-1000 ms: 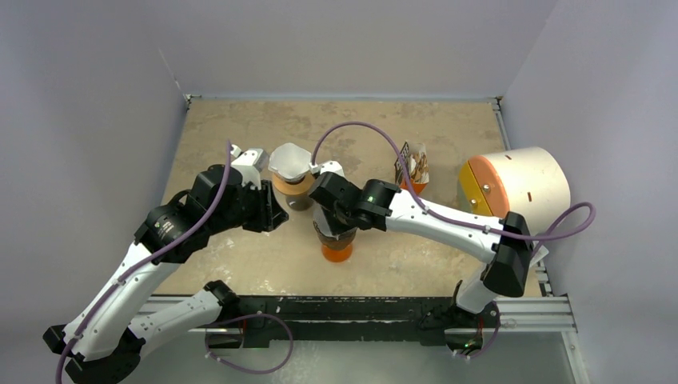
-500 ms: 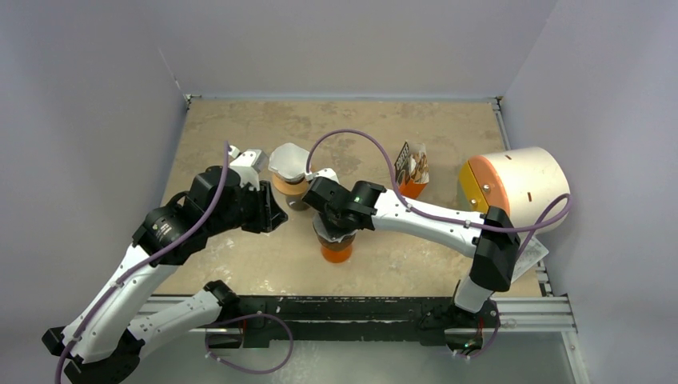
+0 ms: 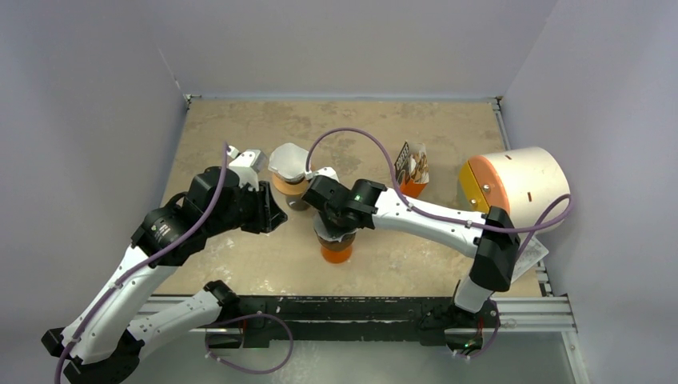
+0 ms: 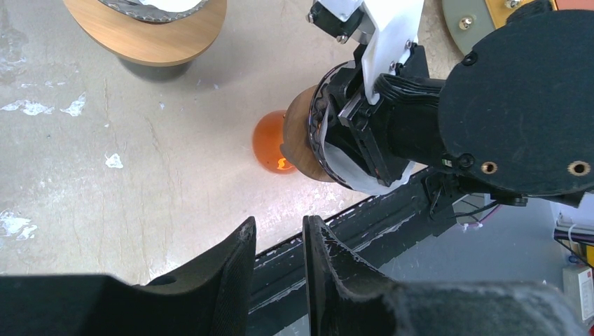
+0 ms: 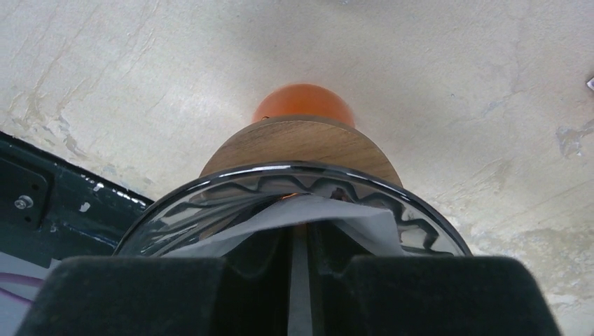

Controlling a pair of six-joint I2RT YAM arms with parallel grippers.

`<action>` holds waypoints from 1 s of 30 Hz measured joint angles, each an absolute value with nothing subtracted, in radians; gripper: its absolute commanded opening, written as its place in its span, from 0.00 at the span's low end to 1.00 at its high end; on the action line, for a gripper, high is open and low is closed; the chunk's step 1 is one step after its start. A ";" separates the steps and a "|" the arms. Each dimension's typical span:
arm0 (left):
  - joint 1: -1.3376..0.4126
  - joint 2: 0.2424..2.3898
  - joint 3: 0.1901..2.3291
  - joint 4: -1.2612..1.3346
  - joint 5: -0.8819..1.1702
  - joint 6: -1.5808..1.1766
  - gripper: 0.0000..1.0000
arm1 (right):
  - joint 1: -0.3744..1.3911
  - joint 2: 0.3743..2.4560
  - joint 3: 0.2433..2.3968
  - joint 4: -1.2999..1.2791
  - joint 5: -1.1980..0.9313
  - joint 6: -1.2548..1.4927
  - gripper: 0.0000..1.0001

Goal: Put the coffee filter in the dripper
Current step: Place the coffee filter in the coffee dripper, then reset both arms

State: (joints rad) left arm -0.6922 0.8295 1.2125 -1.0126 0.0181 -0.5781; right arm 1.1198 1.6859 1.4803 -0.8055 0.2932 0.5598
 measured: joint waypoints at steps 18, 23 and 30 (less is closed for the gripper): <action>-0.692 0.838 1.213 -1.012 0.018 -0.558 0.30 | 1.120 1.603 1.561 -0.860 0.296 0.556 0.39; -0.692 0.841 1.213 -1.013 0.017 -0.541 0.30 | 1.120 1.533 1.559 -0.871 0.299 0.556 0.47; -0.692 0.818 1.196 -1.008 -0.004 -0.488 0.36 | 1.120 1.292 1.446 -0.834 0.360 0.556 0.58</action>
